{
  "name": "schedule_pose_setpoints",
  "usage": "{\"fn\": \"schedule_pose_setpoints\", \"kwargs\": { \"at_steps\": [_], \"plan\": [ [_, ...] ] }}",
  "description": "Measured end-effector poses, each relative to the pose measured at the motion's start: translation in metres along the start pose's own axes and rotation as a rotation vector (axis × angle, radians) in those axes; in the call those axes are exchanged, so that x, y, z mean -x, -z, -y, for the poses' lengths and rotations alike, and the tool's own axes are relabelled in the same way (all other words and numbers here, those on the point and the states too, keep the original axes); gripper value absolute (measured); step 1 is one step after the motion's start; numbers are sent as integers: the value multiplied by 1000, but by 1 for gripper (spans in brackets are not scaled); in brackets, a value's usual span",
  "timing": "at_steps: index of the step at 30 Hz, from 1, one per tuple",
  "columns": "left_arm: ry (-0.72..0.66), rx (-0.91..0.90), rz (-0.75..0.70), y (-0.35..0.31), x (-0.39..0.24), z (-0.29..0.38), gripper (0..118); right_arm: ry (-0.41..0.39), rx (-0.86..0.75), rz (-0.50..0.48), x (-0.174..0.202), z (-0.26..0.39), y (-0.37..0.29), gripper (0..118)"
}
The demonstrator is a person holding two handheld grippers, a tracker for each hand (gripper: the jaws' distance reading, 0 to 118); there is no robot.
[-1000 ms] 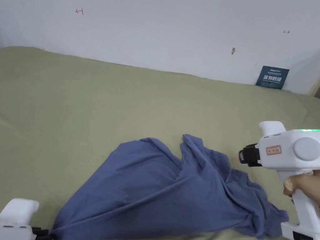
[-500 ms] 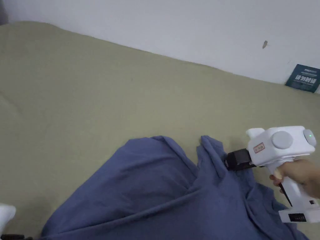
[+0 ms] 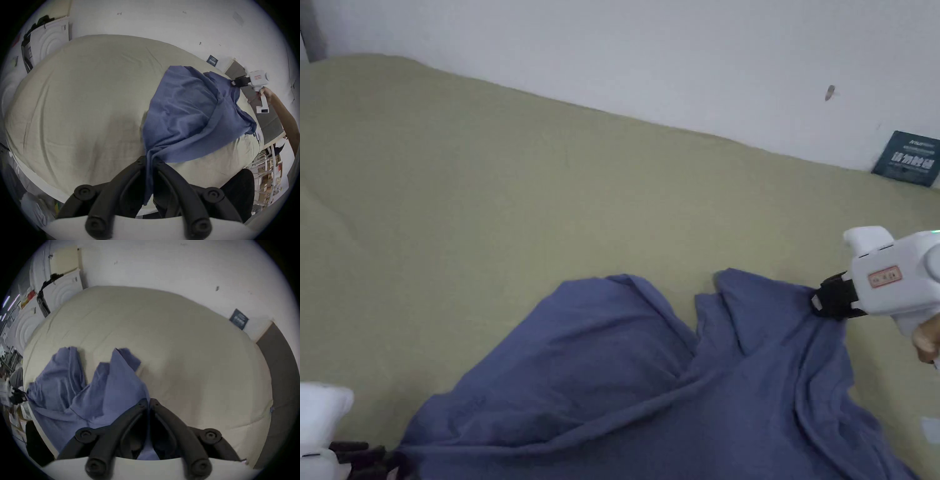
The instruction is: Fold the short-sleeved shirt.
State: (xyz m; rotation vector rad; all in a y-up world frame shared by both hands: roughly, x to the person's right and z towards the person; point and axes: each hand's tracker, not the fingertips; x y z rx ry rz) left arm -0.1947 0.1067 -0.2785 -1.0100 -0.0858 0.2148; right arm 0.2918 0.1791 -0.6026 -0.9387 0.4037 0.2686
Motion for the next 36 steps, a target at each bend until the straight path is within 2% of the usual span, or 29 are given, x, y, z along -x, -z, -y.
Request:
{"fn": "schedule_pose_setpoints", "kwargs": {
  "at_steps": [5, 10, 13, 17, 23, 29, 36],
  "plan": [
    [67, -68, 42, -34, -6, -40, 8, 29, -108, 53, -16, -4, -62, 2],
    [171, -170, -4, -63, -19, -106, 8, 124, -216, 98, -37, -17, -115, 2],
    [170, -206, 3, -78, -24, -151, 8, 120, -280, 136, -45, -28, -141, 2],
    [238, -260, -50, -87, -37, -207, 8, 138, -332, 158, -55, -44, -165, 2],
    [319, -307, -101, -89, -56, -286, 8, 162, -387, 216, -71, -76, -180, 2],
    [335, -323, -144, -78, -85, -344, 8, 174, -450, 275, -87, -112, -176, 2],
    [272, -340, -183, -53, -81, -397, 8, 201, -489, 331, -108, -162, -153, 2]
  ]
}}
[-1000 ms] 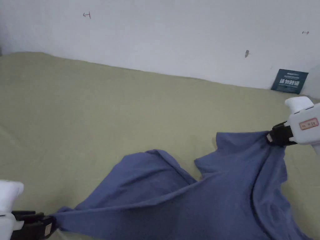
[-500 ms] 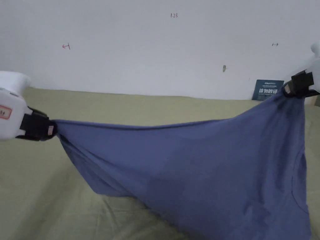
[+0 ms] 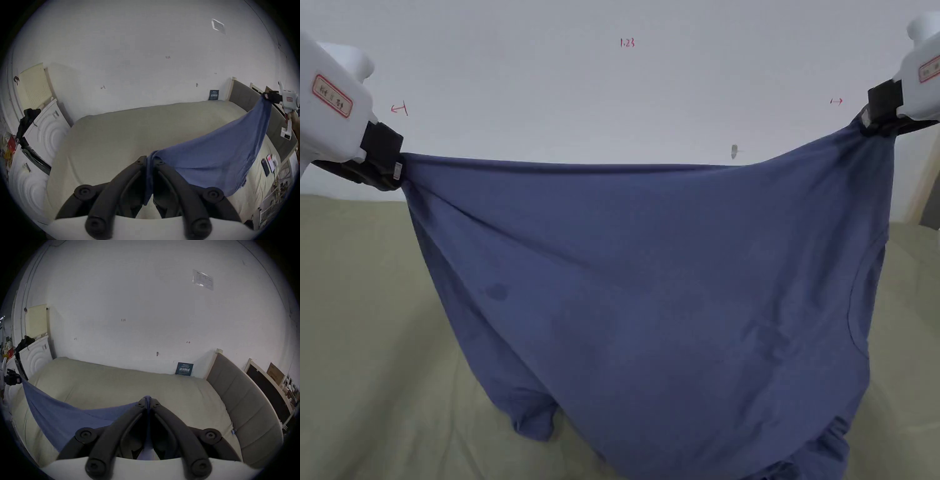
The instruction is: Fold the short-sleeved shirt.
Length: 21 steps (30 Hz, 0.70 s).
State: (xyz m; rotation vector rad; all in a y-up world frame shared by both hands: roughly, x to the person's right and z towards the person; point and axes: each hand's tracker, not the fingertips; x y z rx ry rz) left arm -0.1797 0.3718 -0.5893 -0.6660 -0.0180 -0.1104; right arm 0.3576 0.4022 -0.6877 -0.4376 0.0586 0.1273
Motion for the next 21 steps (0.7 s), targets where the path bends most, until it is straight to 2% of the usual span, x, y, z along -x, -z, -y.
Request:
{"fn": "schedule_pose_setpoints", "kwargs": {
  "at_steps": [8, 9, 10, 14, 19, 21],
  "plan": [
    [-100, -131, -77, 17, 12, -60, 8, -25, -105, 72, 15, -55, 40, 2],
    [-98, -133, -80, 48, 42, -90, 8, -26, -131, 80, 17, -62, 41, 2],
    [-99, -153, -94, 49, 45, -100, 8, -26, -149, 82, 19, -71, 42, 2],
    [-162, -251, -109, 42, 49, -124, 8, 38, -290, 98, 25, -99, 28, 2],
    [-183, -279, -118, 36, 61, -145, 8, -16, -319, 122, 29, -128, 11, 2],
    [-166, -299, -131, 27, 60, -146, 8, -14, -353, 132, 30, -139, 2, 2]
  ]
}}
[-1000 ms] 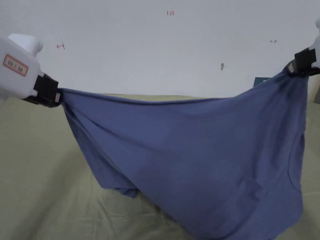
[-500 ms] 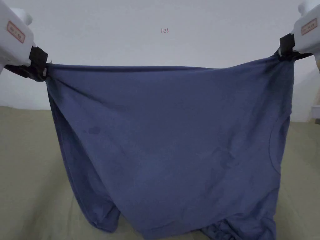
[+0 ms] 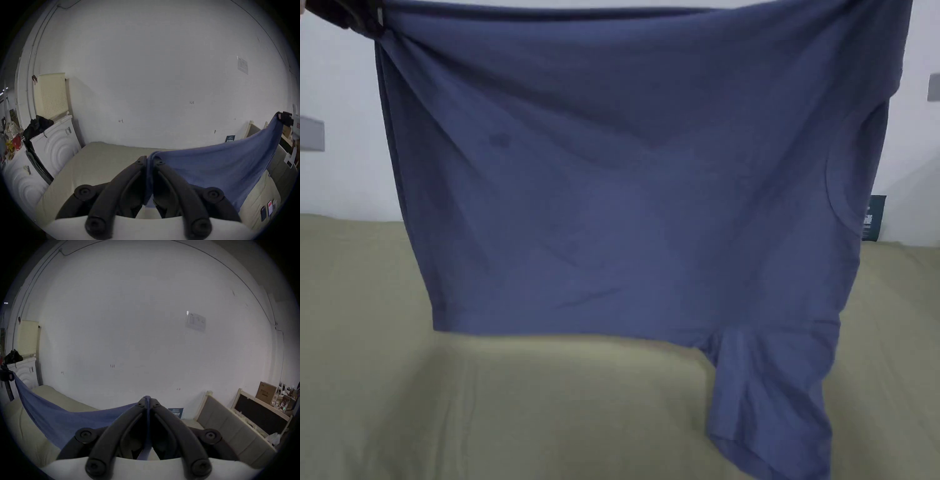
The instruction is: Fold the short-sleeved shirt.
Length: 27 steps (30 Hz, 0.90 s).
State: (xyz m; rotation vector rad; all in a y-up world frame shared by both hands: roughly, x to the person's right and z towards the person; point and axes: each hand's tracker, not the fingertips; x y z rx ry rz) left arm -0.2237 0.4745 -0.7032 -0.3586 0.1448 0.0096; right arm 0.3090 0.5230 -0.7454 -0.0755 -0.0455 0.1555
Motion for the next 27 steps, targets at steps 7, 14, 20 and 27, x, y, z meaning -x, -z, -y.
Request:
{"fn": "schedule_pose_setpoints", "kwargs": {
  "at_steps": [7, 14, 20, 27],
  "plan": [
    [-11, -18, 22, -15, 12, 7, 8, 60, -28, -45, 1, -10, -31, 2],
    [32, 59, 87, -48, 14, 68, 8, 25, 99, -107, 6, 46, -78, 2],
    [67, 146, 116, -84, 21, 127, 8, -48, 236, -119, 3, 113, -126, 2],
    [81, 249, 158, -125, 26, 199, 8, -21, 376, -137, -11, 186, -182, 2]
  ]
}}
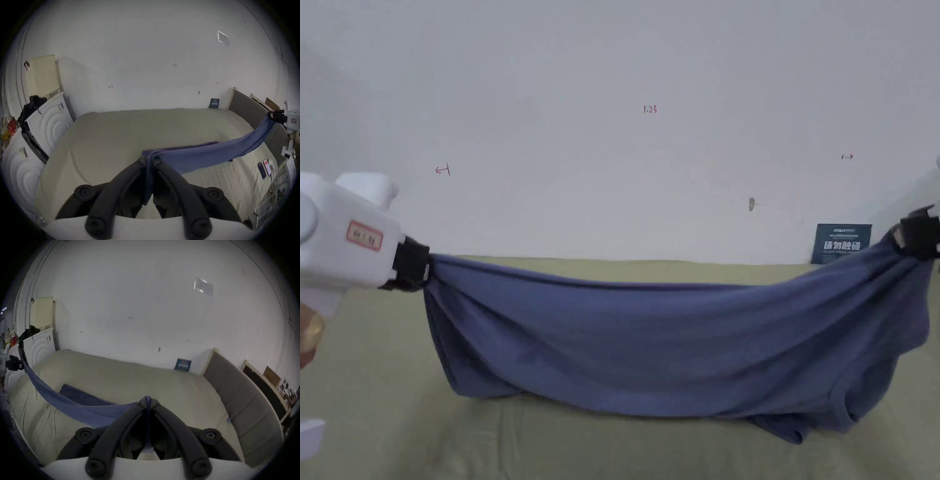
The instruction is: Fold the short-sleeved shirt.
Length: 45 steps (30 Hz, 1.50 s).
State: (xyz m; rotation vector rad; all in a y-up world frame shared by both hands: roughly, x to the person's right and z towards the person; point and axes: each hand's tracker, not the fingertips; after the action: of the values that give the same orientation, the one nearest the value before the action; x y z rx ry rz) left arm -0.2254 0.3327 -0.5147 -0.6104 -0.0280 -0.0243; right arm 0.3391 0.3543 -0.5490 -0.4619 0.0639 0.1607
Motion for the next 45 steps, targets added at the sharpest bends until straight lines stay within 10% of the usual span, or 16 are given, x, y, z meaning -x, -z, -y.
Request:
{"fn": "schedule_pose_setpoints", "kwargs": {
  "at_steps": [19, 39, 45],
  "plan": [
    [-7, 183, 80, -84, -15, 231, 8, 117, 202, -67, 1, 217, -122, 2],
    [30, 358, 87, -65, -13, 347, 9, 112, 443, -77, 2, 336, -111, 3],
    [-26, 361, 3, -89, 0, 354, 60, 72, 502, 66, -8, 347, -129, 76]
  ]
}}
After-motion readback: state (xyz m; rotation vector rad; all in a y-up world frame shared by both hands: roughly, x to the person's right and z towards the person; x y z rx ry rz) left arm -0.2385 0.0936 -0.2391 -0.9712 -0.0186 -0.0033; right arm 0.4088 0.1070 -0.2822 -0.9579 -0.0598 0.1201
